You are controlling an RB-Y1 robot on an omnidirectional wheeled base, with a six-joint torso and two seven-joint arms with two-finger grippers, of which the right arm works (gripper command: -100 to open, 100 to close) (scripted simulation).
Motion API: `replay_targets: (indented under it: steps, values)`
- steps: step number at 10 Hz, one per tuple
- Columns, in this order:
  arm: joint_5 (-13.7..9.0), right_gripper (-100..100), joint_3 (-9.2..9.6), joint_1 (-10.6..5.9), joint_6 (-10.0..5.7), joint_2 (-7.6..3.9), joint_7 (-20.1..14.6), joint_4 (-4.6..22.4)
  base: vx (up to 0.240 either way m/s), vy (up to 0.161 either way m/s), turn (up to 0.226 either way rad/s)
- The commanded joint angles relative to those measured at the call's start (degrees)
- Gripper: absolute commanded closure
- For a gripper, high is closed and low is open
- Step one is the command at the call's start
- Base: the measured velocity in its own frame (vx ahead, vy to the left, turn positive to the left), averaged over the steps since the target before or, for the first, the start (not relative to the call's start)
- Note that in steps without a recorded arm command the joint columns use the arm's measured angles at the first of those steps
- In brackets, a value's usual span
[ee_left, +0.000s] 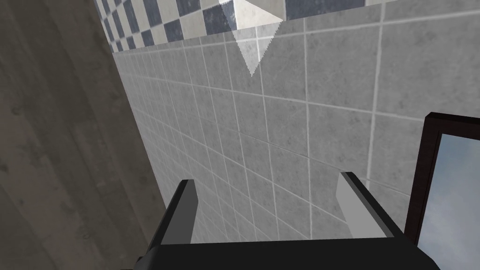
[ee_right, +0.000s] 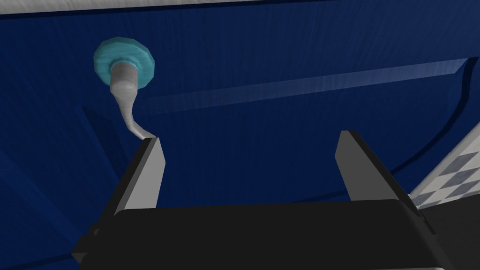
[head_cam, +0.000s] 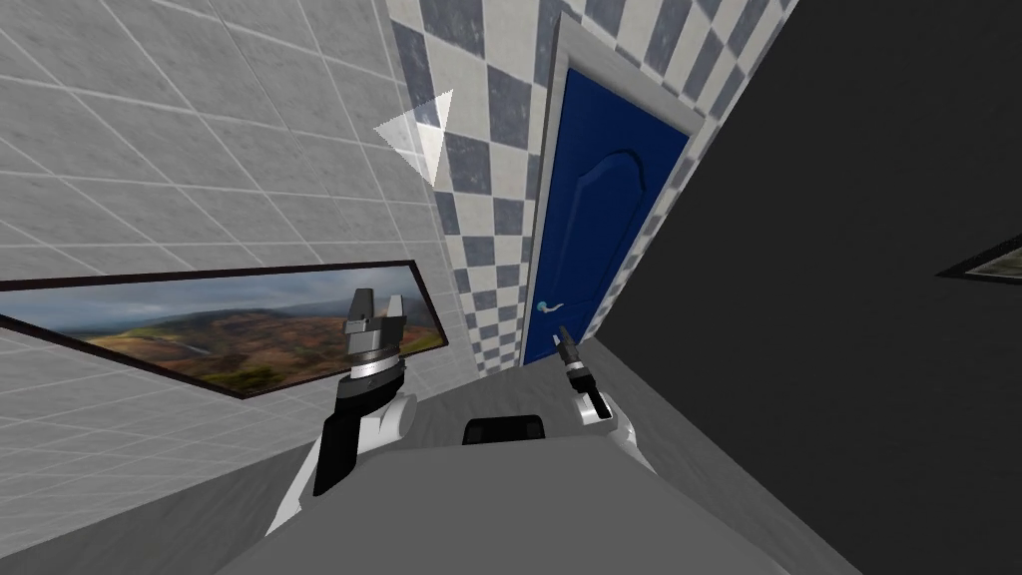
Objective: Pull the door open
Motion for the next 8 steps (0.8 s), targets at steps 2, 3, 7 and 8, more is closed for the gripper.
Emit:
replay_targets:
  steps: [2,3,7,8]
  values:
    - [-0.2,-100,0.29,-1.56,-0.52,-1.32,-0.6,4.5,0.045,-0.068,0.112]
    - [-0.2,-100,0.43,-2.11,-0.79,-1.81,-0.8,6.0,0.054,-0.082,0.139]
    - [-0.3,-100,0.86,-3.72,-1.57,-3.25,-1.4,11.4,0.037,-0.084,0.114]
    - [-0.3,-100,0.98,-4.2,-1.8,-3.67,-1.6,12.9,0.044,-0.101,0.105]
